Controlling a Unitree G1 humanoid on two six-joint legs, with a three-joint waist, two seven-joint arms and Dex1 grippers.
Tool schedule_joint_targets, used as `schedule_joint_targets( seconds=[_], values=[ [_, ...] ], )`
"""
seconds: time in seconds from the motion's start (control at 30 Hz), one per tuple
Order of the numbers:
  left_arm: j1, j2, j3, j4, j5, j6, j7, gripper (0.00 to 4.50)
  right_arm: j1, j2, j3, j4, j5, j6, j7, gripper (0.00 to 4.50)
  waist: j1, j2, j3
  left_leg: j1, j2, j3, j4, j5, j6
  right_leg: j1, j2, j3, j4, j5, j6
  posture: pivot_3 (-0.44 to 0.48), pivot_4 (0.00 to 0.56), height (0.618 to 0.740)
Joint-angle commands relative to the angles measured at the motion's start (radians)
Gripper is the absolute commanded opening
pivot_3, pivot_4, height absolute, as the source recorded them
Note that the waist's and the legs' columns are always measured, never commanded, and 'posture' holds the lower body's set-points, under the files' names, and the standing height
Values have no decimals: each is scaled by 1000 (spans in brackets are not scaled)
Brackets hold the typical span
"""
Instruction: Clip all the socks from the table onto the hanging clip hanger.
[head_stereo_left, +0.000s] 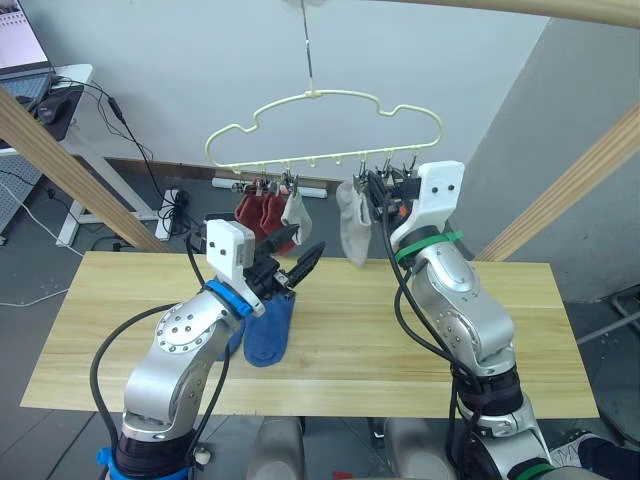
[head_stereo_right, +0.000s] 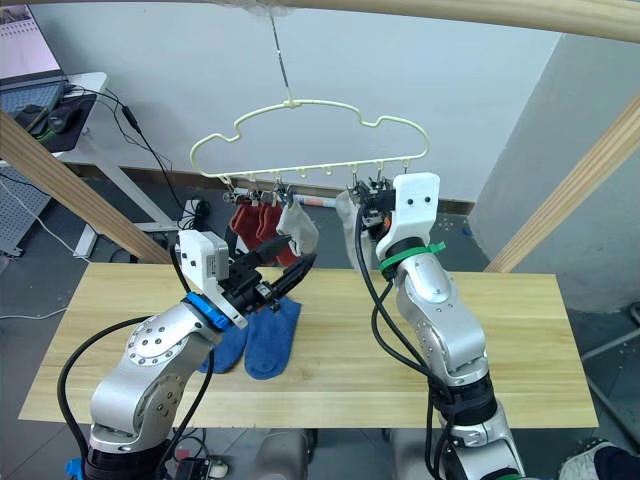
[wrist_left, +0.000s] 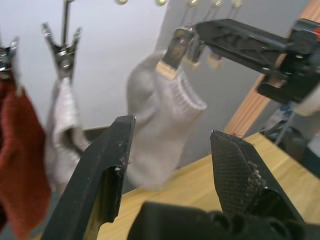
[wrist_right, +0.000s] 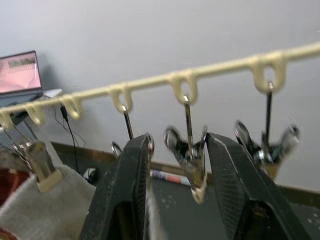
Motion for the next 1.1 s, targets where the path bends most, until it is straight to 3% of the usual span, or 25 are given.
schedule_joint_targets(
  seconds=[0.03,0.5,0.6,0.7,0.77,1.1],
  values=[
    [8,15,-3,-50,-2,-31,-12,2699,-20,17,-25,1,-20,-30,8,1874,0,0,0,0,0,0,0,0,0,0,0,0,0,0,0,104,294,740],
    [8,16,-11,-49,2,-39,-1,2699,-49,63,-50,55,-55,-56,27,1874,1,0,0,0,0,0,0,0,0,0,0,0,0,0,0,110,297,740],
    [9,14,-15,-51,3,-38,1,2699,-49,70,-65,65,-60,-60,26,1328,1,0,0,0,0,0,0,0,0,0,0,0,0,0,0,110,297,740],
    [9,12,-20,-53,3,-37,4,2699,-49,77,-83,66,-56,-67,23,436,2,0,0,0,0,0,0,0,0,0,0,0,0,0,0,106,299,740],
    [10,11,-25,-53,4,-38,7,2699,-49,80,-95,65,-49,-71,25,177,2,0,0,0,0,0,0,0,0,0,0,0,0,0,0,106,299,740],
    [15,28,-39,-40,12,-40,3,2699,-56,63,-129,37,30,12,107,139,1,0,0,0,0,0,0,0,0,0,0,0,0,0,0,95,304,740]
  ],
)
